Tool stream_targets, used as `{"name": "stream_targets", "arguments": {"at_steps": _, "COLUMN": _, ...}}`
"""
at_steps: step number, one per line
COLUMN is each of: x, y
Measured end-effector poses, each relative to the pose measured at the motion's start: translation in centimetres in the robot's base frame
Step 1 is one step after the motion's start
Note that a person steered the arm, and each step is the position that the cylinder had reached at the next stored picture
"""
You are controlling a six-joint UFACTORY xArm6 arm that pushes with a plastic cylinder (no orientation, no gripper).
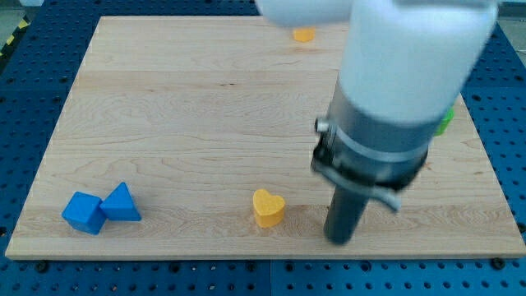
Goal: Move the yellow heart to the center of the board
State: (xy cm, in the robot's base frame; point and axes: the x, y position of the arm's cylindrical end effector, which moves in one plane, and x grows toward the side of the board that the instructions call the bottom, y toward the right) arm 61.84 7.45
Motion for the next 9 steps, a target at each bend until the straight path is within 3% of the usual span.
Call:
{"name": "stream_targets", "arguments": {"at_steps": 3, "x": 0.0, "y": -9.7}}
{"name": "stream_targets", "arguments": {"at_steps": 5, "x": -1.7, "y": -6.3}}
{"name": "stream_targets", "arguments": {"at_steps": 9, "x": -4.4, "y": -8.5}}
